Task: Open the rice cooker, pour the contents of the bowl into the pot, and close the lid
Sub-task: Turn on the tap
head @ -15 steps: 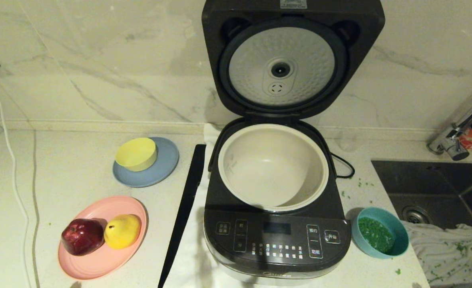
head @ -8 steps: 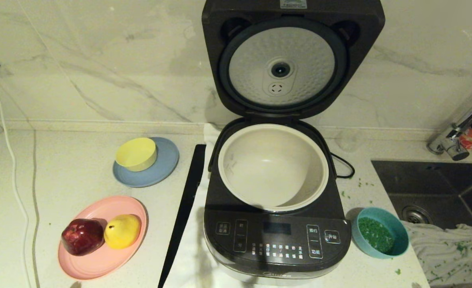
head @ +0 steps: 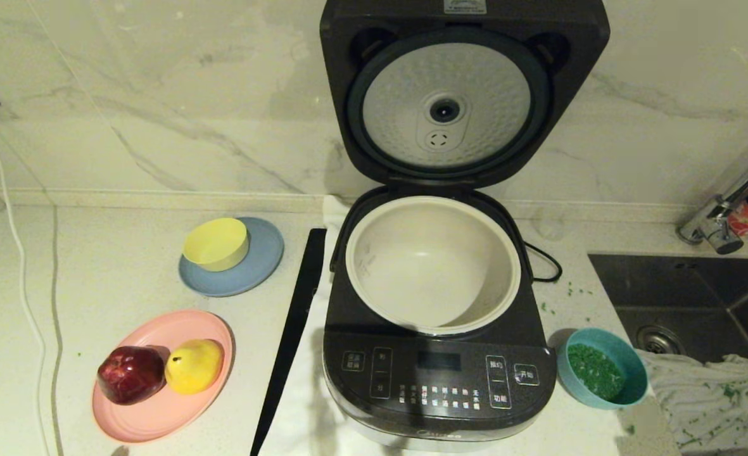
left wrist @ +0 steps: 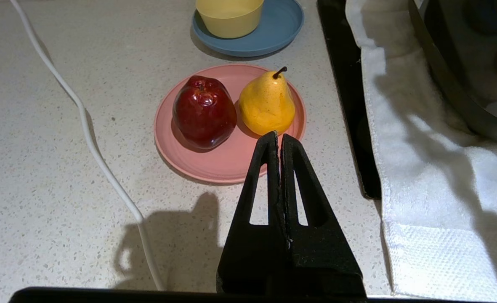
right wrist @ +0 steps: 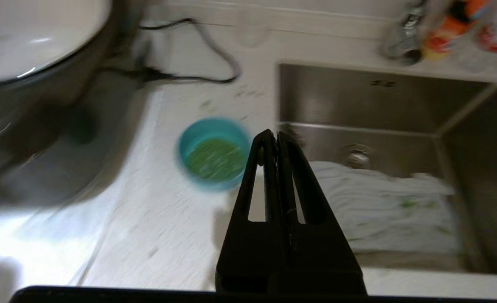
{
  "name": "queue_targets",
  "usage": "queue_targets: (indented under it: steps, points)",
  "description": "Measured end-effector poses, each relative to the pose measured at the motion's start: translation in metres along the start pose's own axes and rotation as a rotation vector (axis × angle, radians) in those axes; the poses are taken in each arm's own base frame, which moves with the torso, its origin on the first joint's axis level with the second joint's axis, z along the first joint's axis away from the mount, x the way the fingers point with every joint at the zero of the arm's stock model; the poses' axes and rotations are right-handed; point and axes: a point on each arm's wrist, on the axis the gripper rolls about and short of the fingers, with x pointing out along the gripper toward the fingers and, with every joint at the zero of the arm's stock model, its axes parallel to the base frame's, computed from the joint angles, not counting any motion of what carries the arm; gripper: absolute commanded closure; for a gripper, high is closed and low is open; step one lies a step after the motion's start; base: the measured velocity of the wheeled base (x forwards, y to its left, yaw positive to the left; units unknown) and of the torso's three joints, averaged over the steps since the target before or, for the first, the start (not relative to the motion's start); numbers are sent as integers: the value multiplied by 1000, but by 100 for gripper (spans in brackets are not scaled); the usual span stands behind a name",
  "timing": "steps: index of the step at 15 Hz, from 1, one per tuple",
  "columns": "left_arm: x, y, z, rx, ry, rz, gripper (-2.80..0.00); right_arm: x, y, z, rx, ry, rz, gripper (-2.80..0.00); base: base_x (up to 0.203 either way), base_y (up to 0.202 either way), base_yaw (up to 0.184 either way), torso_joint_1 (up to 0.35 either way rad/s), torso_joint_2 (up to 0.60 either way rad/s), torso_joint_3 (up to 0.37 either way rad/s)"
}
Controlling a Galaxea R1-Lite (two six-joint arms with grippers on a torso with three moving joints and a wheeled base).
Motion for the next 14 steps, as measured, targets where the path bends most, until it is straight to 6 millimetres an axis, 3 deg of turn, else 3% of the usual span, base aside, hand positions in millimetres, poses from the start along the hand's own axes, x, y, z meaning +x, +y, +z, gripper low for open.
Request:
queue_targets:
  steps: [3,6,11,14]
  points:
    - [0,0,0,-1,0,0,0,59,-3,36,-31,86,-110,0,0,0,0,0,0,0]
    - [0,0,0,-1,0,0,0,143,-10,51,-82,163,-269,0,0,0,0,0,0,0]
    - [0,0,0,0,0,0,0,283,-45,30,-119,180,-498,0,0,0,0,0,0,0]
    - [0,0,0,-1,0,0,0,347,-76,11,-127,128,-593,0,0,0,0,0,0,0]
